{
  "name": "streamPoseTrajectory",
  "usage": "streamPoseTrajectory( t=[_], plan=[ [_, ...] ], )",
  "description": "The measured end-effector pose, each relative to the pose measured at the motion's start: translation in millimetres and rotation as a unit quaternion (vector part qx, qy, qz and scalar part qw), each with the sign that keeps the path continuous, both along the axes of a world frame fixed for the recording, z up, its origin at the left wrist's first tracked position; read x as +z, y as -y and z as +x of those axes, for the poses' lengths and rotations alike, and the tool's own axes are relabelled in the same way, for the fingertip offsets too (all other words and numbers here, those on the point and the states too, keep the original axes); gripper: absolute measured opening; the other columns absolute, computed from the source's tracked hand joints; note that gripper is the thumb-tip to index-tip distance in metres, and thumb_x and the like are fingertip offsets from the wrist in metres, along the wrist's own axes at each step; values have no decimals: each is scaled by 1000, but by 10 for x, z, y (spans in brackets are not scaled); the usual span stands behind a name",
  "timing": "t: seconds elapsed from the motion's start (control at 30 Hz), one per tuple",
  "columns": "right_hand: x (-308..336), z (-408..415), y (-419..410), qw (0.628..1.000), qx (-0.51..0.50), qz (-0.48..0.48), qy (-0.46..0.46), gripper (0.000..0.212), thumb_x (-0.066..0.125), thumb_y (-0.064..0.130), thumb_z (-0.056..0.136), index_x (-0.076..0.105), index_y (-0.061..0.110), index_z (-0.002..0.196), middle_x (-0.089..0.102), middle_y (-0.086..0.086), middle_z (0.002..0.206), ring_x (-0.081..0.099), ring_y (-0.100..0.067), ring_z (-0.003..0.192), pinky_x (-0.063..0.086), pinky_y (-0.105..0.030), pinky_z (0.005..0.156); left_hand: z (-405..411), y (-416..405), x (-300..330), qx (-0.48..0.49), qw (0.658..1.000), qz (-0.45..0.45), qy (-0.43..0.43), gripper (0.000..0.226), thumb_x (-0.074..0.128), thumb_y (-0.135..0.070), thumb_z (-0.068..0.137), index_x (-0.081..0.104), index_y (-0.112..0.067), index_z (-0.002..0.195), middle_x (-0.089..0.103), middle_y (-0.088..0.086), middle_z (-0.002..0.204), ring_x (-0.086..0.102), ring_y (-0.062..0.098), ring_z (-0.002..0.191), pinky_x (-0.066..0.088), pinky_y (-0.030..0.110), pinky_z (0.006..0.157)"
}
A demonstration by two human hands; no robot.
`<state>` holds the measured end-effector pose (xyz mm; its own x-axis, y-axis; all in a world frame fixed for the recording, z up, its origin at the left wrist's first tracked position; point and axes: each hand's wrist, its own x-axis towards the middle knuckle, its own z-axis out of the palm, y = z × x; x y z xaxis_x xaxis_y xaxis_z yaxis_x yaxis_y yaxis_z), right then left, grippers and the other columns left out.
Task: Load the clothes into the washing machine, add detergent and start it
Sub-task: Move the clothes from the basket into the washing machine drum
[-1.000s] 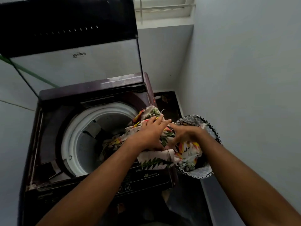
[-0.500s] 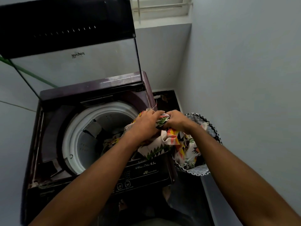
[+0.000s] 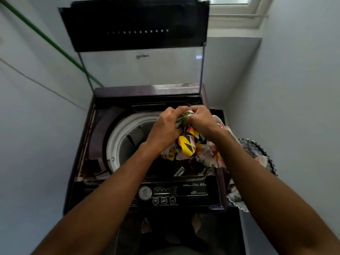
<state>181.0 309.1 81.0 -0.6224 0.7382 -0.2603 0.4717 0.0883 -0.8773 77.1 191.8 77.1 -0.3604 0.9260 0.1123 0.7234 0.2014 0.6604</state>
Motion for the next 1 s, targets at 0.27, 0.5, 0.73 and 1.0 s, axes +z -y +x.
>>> streamPoseTrajectory(
  t=[0.27,0.5,0.73,1.0],
  plan=[
    [181,-816,552,997,76,-1,-34,20,68,11,65,71,9,85,73,-12,82,71,-27,79,58,-40,69,-562,598,166,121,992,27,-31,57,67,-11,82,51,-38,130,50,2,106,53,20,101,53,38,81],
    [-244,-1137,789,994,80,60,39,29,68,12,75,65,9,103,70,-10,97,66,-26,91,56,-43,81,-797,825,-109,104,987,-124,-3,76,68,-12,80,39,-37,145,40,6,144,43,26,131,45,43,105],
    [-565,-926,687,959,212,46,184,53,71,17,76,61,6,127,67,-13,122,63,-26,112,51,-38,96,-676,783,-314,27,971,-235,-32,55,64,-20,86,54,-42,136,41,0,150,39,26,138,34,59,109],
    [-445,-366,240,958,78,221,163,48,68,13,77,64,18,125,52,-13,128,46,-34,119,40,-41,103,-248,292,-241,-48,991,-127,10,52,70,-16,85,56,-26,134,57,1,125,53,19,118,46,40,100]
  ],
)
